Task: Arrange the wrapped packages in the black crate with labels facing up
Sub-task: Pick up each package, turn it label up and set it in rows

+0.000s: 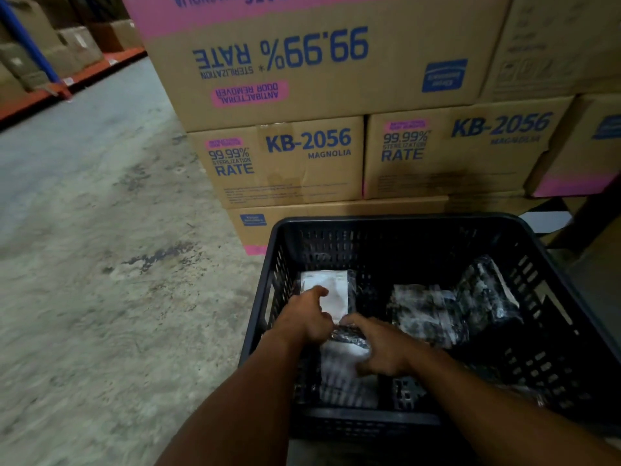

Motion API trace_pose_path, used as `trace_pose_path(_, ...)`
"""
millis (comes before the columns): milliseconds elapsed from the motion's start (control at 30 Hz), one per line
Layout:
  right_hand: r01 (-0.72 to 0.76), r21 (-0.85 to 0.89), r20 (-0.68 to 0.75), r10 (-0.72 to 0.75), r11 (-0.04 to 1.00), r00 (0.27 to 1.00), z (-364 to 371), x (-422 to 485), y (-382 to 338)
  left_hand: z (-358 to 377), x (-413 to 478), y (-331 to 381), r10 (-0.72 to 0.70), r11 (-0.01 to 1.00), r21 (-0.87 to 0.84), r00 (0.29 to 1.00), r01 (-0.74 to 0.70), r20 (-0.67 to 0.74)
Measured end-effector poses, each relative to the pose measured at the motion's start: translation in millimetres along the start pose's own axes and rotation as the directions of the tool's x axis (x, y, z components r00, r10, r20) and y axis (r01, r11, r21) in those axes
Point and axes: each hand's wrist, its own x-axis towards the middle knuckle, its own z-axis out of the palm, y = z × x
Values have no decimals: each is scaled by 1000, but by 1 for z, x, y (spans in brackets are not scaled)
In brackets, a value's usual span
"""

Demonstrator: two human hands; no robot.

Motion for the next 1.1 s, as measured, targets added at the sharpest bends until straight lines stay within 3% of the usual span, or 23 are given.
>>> trace_pose_path(200, 33, 268, -54, -19, 963, 998, -50, 2, 2, -3, 18, -12, -114, 917, -382, 993, 117, 32)
trace_pose_path(433, 116, 652, -259, 76, 750, 963, -123, -8, 9, -8, 23, -7, 9, 692, -719, 996, 61, 93)
trace_pose_path(567, 154, 735, -319, 137, 661, 938, -118, -7, 14, -10, 22, -6, 63, 626, -779, 995, 19, 75)
trace_pose_path(700, 138, 703, -331, 149, 698, 932, -118, -6, 16, -25, 20, -1, 89, 610, -792, 993, 2, 72)
trace_pose_path(900, 96, 738, -149, 22, 667, 989, -109, -8, 6, -32, 18, 17, 76, 648, -761, 993, 19, 89)
trace_pose_path(1000, 136, 798, -210, 59, 588, 976, -101, -8, 11, -30, 17, 21, -18, 607, -794, 1000, 11, 0)
trace_pose_path(1100, 187, 856, -302, 172, 482, 938, -97, -9, 20, -30, 12, 16, -47, 618, -780, 995, 96, 85)
